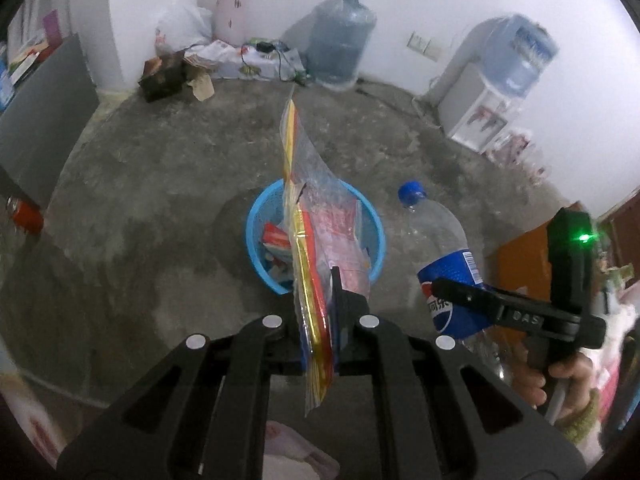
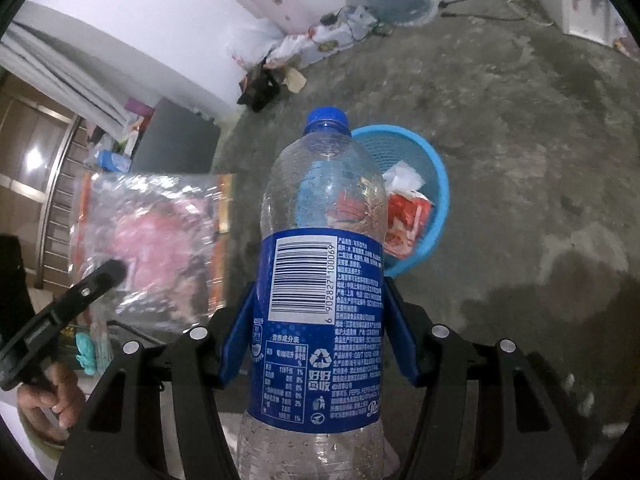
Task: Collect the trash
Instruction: 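Carry bag and bottle to the blue wastebasket and release both, then move both tools back over the table toward the remaining trash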
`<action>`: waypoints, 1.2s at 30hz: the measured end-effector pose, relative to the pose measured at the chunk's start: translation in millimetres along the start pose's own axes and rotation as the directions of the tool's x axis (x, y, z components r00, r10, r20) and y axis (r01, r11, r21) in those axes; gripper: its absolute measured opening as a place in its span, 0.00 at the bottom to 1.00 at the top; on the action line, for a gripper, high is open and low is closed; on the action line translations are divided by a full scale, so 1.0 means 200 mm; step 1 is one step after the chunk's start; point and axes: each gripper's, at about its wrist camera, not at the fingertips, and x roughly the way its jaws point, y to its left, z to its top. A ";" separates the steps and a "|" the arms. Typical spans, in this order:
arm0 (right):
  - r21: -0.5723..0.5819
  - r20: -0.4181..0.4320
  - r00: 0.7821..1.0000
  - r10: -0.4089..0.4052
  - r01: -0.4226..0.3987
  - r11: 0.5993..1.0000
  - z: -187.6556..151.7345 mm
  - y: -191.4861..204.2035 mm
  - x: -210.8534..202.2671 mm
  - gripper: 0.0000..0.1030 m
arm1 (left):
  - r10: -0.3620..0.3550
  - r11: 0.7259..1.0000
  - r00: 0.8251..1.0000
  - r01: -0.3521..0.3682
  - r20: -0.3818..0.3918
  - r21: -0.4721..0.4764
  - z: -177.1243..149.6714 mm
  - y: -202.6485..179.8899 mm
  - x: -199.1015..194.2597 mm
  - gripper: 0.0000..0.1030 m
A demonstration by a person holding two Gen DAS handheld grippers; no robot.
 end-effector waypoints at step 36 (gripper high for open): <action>-0.254 0.378 0.894 -0.241 0.350 0.902 -0.44 0.72 -0.35 0.88 | 0.080 0.996 0.935 -0.084 0.346 -0.004 -0.58 0.09 -1.10 0.81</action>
